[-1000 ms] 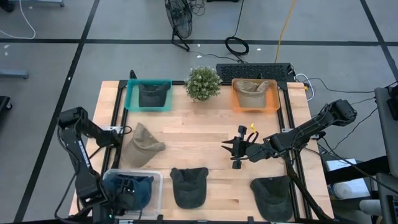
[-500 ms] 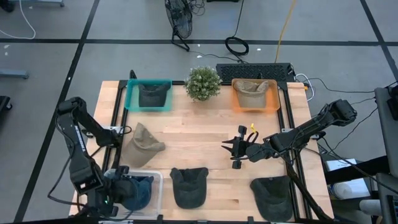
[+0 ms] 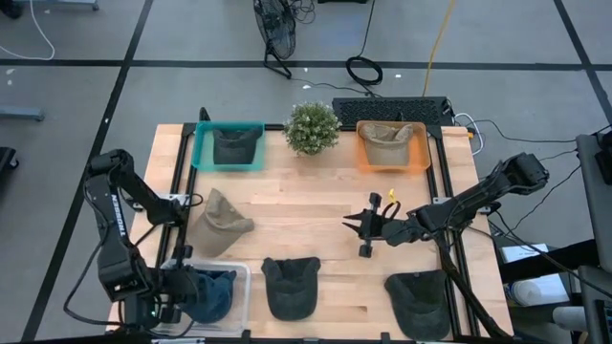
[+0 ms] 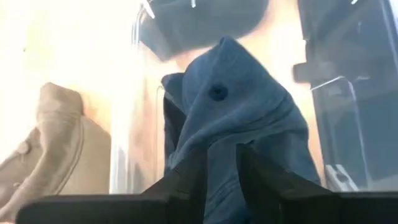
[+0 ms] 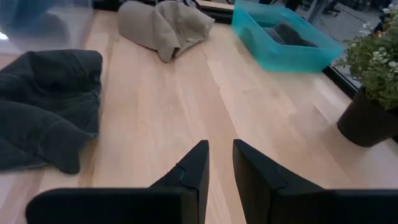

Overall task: Pick & Place hat
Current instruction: Put the blue cap into the transparent bin

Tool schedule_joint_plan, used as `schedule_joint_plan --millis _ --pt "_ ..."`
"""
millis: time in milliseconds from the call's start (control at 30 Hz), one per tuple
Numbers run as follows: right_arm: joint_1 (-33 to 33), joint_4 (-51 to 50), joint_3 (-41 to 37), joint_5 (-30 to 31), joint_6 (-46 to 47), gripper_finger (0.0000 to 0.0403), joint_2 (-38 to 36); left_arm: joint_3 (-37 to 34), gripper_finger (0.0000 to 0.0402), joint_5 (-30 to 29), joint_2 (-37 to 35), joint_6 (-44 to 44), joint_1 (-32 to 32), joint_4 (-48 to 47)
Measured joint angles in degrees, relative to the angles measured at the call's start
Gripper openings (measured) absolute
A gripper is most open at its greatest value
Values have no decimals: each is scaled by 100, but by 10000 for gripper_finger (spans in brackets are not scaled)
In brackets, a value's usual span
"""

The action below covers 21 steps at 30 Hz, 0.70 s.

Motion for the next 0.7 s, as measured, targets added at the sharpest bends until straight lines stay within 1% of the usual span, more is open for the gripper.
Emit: schedule_joint_plan --millis 67,200,233,267,367,400,467,567,700 --pt "0 137 -38 -85 -74 59 0 -75 92 34 0 -59 9 -2" --pt "0 296 -36 -88 -164 59 -3 -216 92 706 4 -99 10 9" --pt "-1 318 -37 -88 -172 59 -2 -253 92 755 2 -92 8 13" --pt "-9 368 -36 -88 -176 59 -2 -312 92 689 2 -94 -2 21" --pt "-9 408 -36 -89 -176 59 -2 -656 92 20 2 -207 -62 185" --pt "-9 400 -36 -90 -176 59 -2 -809 92 -94 2 -215 -57 341" --pt "-9 408 -36 -88 -176 59 -2 -1120 92 -135 2 -87 0 784" --pt "-11 403 -36 -88 -178 59 -2 -1508 92 -26 3 243 52 1507" --pt "-17 403 -36 -88 -172 59 -2 -1692 92 -140 4 665 139 2044"
